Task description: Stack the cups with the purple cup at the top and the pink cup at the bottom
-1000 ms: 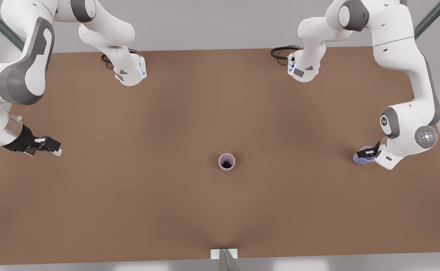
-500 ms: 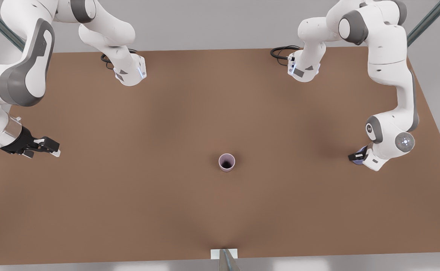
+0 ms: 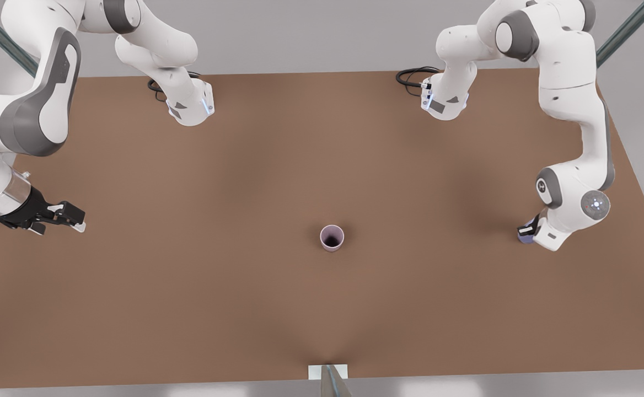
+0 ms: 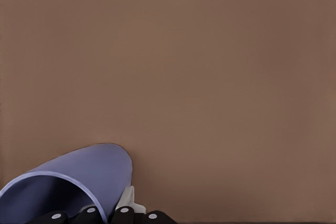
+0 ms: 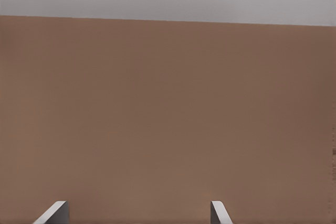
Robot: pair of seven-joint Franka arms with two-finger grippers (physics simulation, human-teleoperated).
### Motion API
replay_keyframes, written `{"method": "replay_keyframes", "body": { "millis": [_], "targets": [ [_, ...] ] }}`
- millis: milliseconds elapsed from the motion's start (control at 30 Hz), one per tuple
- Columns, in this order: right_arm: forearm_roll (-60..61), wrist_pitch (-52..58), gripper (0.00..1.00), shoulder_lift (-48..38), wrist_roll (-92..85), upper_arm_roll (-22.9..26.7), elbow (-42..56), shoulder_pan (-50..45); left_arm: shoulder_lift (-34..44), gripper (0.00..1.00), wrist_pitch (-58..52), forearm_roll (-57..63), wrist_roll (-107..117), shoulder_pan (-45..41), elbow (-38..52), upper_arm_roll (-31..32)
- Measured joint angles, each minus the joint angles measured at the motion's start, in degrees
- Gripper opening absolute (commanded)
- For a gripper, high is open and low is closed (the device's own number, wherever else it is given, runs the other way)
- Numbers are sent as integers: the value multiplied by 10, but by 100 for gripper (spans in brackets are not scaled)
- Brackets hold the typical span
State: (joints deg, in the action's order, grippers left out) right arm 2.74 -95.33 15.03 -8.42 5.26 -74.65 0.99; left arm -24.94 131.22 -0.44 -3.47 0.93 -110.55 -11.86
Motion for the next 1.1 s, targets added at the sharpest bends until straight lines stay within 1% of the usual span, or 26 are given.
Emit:
{"method": "replay_keyframes", "body": {
  "millis": [67,133,167,267,367,467,500,667,833,1100],
  "targets": [
    [0,0,100,0,-1,0,0,0,32,21,-18,0,3,-34,2,1],
    [0,-1,100,0,-2,0,0,1,60,21,-46,-1,12,-88,15,2],
    [-1,-1,100,0,-2,0,0,0,72,21,-61,-1,22,-113,19,17],
    [-1,-1,100,0,-3,0,0,0,85,21,-106,-2,69,-141,48,109],
    [-2,-1,100,1,-4,0,0,0,74,21,-141,-3,135,-145,88,210],
    [-4,-1,100,1,-5,0,0,0,47,21,-162,-5,208,-147,133,284],
    [-5,-1,100,1,-5,0,0,0,32,21,-166,-6,233,-159,154,296],
    [-13,-1,100,1,-6,0,0,0,-45,21,-175,-1,352,-216,259,307],
    [-17,-1,100,3,-7,0,0,0,-118,21,-175,12,451,-241,347,304],
    [-18,-3,100,8,-7,-1,0,-1,-166,21,-134,41,574,-261,383,302]
  ]
}}
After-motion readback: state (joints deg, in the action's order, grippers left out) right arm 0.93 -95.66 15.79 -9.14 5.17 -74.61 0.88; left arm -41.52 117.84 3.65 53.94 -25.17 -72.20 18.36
